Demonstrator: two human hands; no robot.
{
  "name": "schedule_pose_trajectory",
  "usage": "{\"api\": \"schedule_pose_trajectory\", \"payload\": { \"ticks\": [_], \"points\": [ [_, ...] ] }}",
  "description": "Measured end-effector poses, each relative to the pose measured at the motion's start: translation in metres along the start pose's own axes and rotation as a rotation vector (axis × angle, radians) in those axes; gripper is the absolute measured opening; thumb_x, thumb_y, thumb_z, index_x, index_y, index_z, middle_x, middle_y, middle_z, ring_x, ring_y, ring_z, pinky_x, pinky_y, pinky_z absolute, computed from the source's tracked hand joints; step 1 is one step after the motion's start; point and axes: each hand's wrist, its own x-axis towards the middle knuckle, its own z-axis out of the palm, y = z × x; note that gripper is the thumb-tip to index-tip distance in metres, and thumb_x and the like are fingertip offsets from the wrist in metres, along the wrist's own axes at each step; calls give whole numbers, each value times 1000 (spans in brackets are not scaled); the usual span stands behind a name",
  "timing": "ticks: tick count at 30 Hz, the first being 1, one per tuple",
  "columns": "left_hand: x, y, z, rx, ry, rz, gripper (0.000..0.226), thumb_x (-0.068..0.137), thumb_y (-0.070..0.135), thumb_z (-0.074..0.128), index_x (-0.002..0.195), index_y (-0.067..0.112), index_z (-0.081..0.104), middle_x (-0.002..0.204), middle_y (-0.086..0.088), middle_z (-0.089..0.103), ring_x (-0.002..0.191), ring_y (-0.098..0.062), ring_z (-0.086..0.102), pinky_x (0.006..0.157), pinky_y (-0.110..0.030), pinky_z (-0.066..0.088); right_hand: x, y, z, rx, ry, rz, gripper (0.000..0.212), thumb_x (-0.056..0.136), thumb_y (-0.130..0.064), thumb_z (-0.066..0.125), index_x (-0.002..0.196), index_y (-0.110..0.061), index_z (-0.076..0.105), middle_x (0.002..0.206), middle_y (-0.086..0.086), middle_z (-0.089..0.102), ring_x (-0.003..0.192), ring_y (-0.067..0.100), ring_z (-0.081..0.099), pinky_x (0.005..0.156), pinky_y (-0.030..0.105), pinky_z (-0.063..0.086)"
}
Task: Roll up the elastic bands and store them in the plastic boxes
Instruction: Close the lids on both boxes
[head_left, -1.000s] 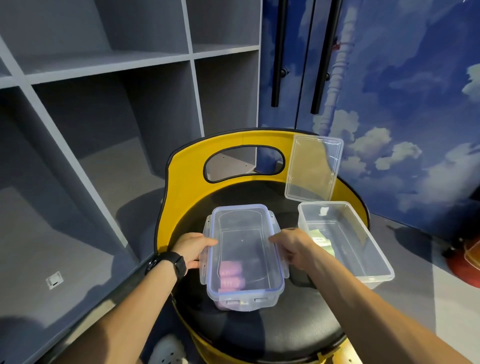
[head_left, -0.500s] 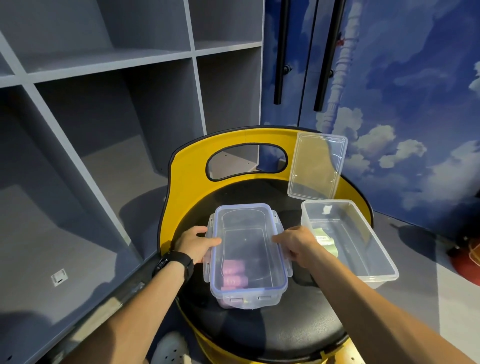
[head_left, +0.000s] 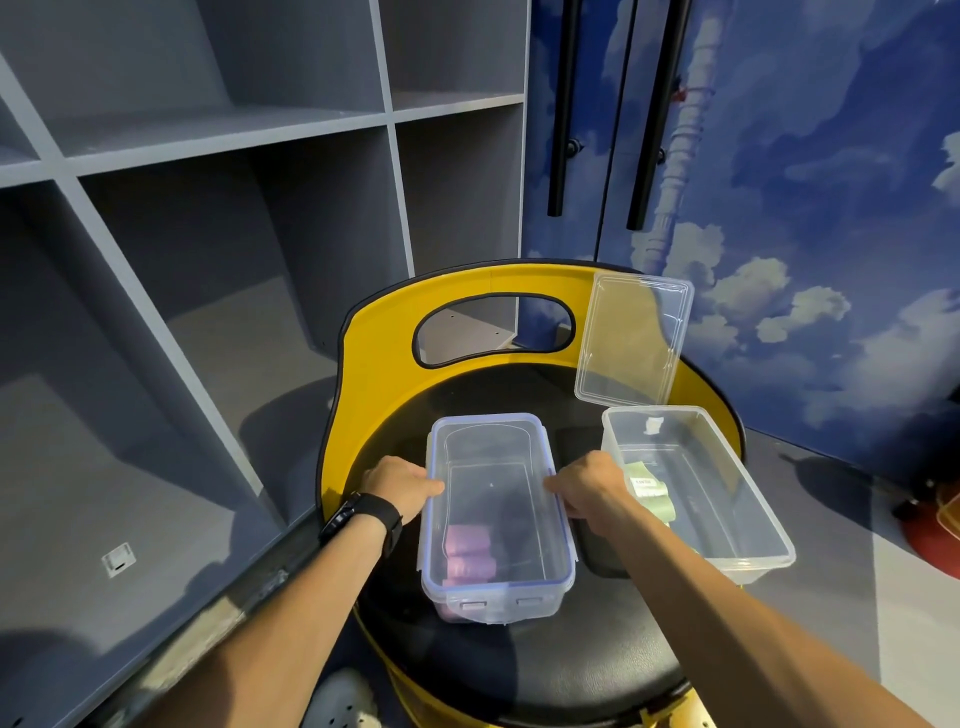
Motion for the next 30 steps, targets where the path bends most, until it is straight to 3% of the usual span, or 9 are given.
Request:
{"api": "schedule_pose_trajectory", "payload": {
  "ticks": [9, 11, 13, 15, 18, 21, 27, 29, 30],
  "points": [
    [-10, 8, -3, -329, -46, -118, 16, 86, 0, 66, 76, 12, 61, 107, -17, 68, 98, -30, 67, 88, -40, 55, 5, -1, -3, 169, -136, 62, 21, 81, 4, 68, 101, 9, 64, 103, 24, 66, 88, 38, 68, 78, 48, 60],
    [-10, 5, -2, -367, -52, -119, 6, 87, 1, 65, 86, 7, 64, 109, -17, 68, 94, -27, 66, 81, -36, 53, 6, -1, -4, 186, -154, 71, 21, 82, 5, 67, 101, 9, 64, 101, 24, 66, 84, 36, 68, 79, 47, 59],
    [-10, 3, -2, -397, -64, -119, 21, 87, 1, 65, 109, 1, 64, 111, -16, 68, 93, -25, 65, 80, -34, 52, 7, -1, -4, 194, -157, 74, 21, 83, 4, 68, 103, 8, 63, 103, 23, 66, 86, 35, 68, 77, 44, 59],
    [-11, 1, -1, -418, -65, -118, 29, 88, 1, 64, 116, 0, 61, 107, -14, 67, 94, -25, 64, 82, -35, 51, 6, -1, -4, 191, -148, 77, 21, 84, 3, 68, 104, 7, 63, 106, 22, 65, 92, 35, 68, 76, 42, 59],
    [-14, 0, 1, -444, -55, -109, 10, 88, 0, 63, 97, 4, 65, 91, -6, 65, 89, -24, 62, 83, -35, 51, 6, 1, -4, 183, -136, 65, 17, 84, 2, 67, 100, 6, 63, 105, 21, 65, 93, 34, 67, 77, 41, 59],
    [-17, 1, 0, -417, -42, -80, 24, 88, 0, 64, 72, 17, 59, 85, -4, 64, 83, -22, 62, 82, -35, 52, 8, 3, -3, 143, -119, 42, 20, 84, -3, 70, 101, 4, 64, 102, 20, 66, 90, 33, 69, 81, 44, 60],
    [-10, 2, -2, -316, -20, -51, 20, 85, 0, 65, 69, 10, 57, 96, -18, 68, 93, -31, 67, 84, -38, 56, -2, 6, -6, -153, -58, -195, 16, 82, -13, 62, 87, 1, 68, 93, 17, 69, 90, 36, 68, 81, 41, 58],
    [-7, 2, -1, -218, -35, -36, 7, 84, 5, 65, 89, 10, 63, 107, -18, 66, 101, -30, 65, 89, -38, 54, -10, 7, -5, -359, -15, -332, 22, 90, -16, 55, 102, -3, 67, 106, 15, 67, 96, 33, 63, 79, 36, 51],
    [-3, 1, 0, -121, -30, -19, 28, 84, 10, 66, 112, 11, 62, 118, -15, 63, 108, -28, 61, 92, -37, 52, -14, 8, -4, -442, 21, -419, 27, 93, -18, 53, 113, -5, 65, 116, 15, 64, 102, 32, 59, 83, 36, 48]
  ]
}}
